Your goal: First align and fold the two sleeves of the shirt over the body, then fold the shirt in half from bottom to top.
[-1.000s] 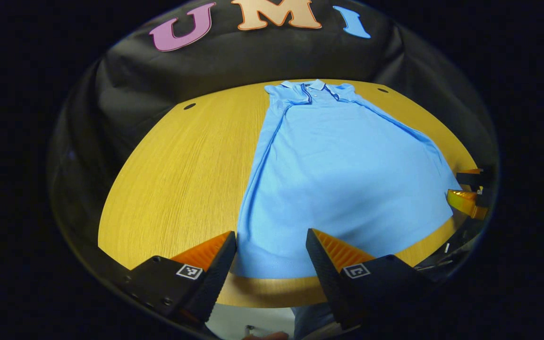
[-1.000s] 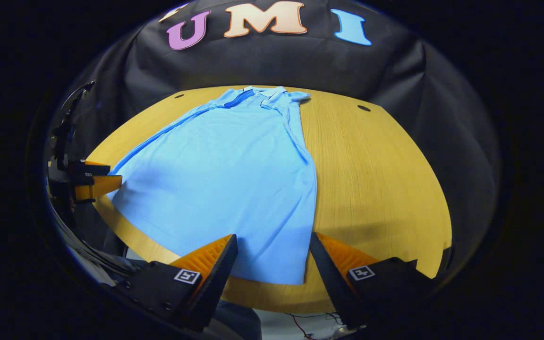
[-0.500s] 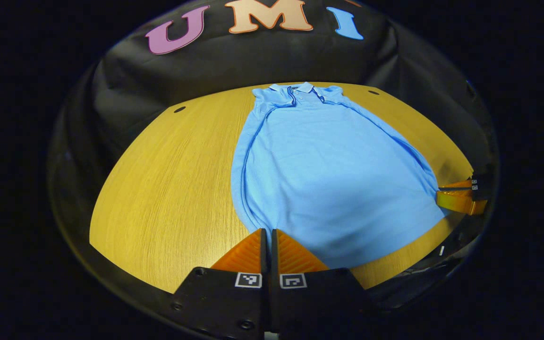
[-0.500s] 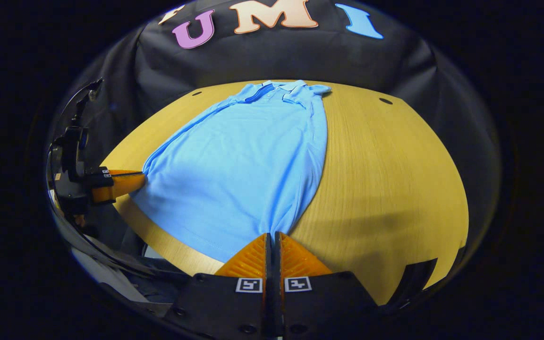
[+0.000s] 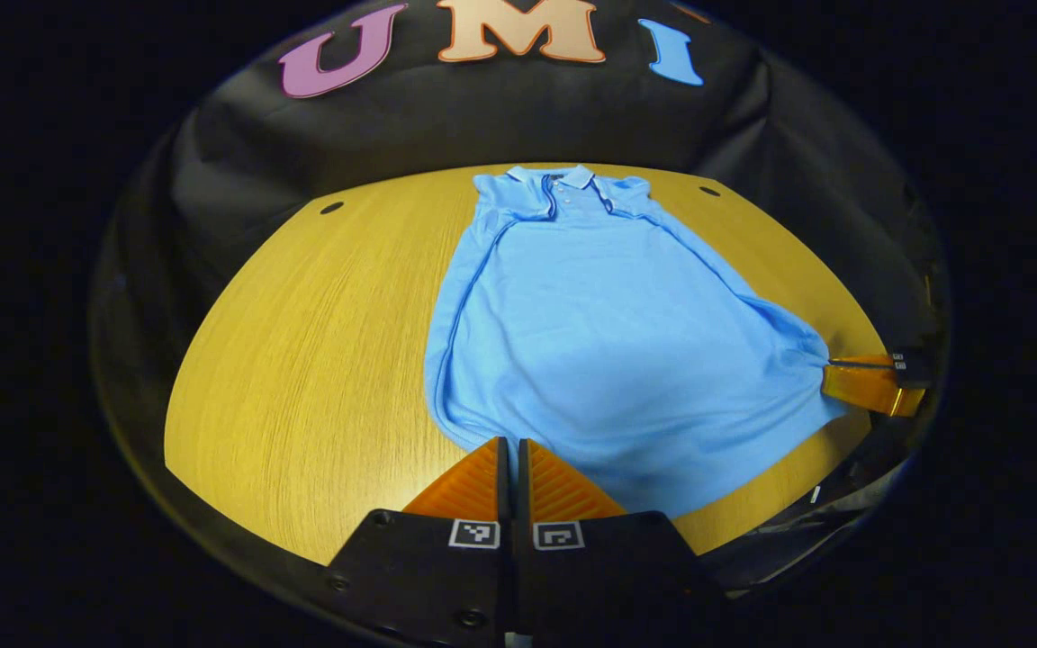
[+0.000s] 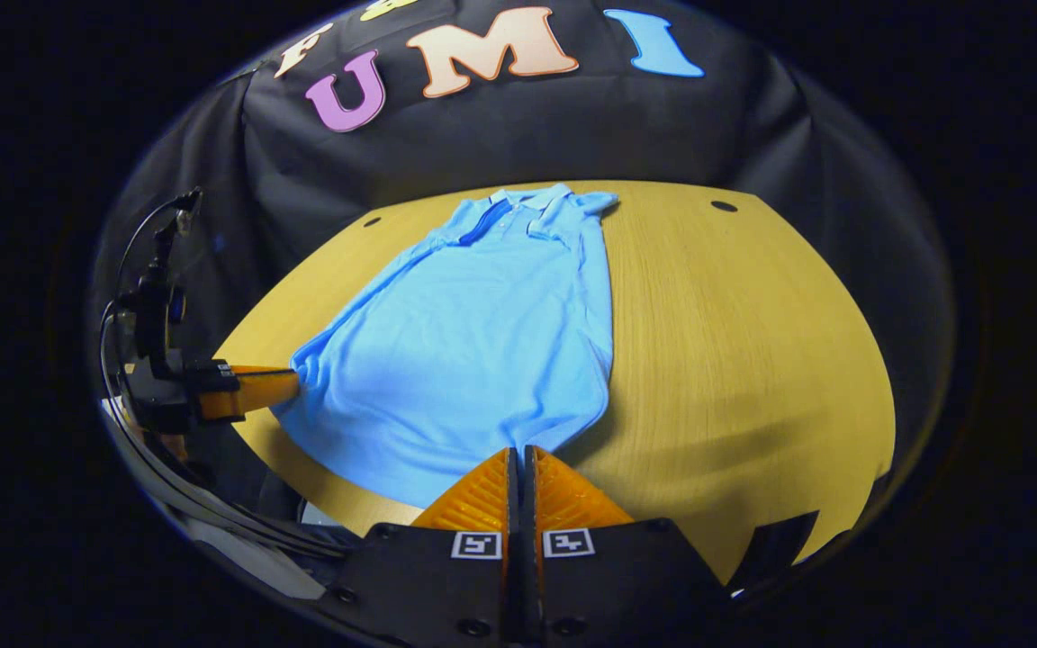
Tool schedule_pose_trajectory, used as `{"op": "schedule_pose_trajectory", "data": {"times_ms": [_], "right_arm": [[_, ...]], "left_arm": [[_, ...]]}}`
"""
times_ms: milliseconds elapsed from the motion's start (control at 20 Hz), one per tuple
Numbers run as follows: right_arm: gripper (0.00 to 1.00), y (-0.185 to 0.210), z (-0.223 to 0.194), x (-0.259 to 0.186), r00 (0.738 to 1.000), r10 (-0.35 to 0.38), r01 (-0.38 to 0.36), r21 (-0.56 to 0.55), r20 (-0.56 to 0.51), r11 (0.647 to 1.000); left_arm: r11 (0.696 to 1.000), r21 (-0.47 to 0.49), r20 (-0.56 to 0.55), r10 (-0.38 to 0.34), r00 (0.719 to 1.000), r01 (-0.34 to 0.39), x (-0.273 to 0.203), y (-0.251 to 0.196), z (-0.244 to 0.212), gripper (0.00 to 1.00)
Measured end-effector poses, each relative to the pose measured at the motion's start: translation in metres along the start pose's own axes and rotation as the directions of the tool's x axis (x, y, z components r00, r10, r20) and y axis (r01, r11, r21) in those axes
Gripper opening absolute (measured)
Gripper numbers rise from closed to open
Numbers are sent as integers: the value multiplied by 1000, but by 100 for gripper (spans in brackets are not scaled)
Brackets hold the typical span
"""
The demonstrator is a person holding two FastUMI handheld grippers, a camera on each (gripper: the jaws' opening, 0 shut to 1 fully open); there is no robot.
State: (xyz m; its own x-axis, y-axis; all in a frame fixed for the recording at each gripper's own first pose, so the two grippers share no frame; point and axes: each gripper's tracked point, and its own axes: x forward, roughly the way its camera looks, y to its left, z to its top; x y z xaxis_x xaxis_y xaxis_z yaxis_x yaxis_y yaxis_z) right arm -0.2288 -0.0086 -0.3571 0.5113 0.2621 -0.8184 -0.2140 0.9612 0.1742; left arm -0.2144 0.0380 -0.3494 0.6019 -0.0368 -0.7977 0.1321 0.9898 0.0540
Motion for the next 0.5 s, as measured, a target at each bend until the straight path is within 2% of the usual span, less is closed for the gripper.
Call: {"op": "schedule_pose_trajectory", "data": {"times_ms": [150,200,300,500], "right_arm": [[0,2,26,2,999,7,-7,18,33,1000],[3,4,36,3,999,12,-13,23,47,1000],[2,7,56,8,997,14,-16,23,76,1000],[2,10,102,21,990,13,-19,42,140,999]], "left_arm": [[1000,16,38,-5,999,4,0,-1,29,0],[1000,17,52,-3,999,2,0,0,38,0],[1000,25,69,-6,998,4,2,4,57,0],[1000,-6,83,31,996,-30,14,27,91,0]]}}
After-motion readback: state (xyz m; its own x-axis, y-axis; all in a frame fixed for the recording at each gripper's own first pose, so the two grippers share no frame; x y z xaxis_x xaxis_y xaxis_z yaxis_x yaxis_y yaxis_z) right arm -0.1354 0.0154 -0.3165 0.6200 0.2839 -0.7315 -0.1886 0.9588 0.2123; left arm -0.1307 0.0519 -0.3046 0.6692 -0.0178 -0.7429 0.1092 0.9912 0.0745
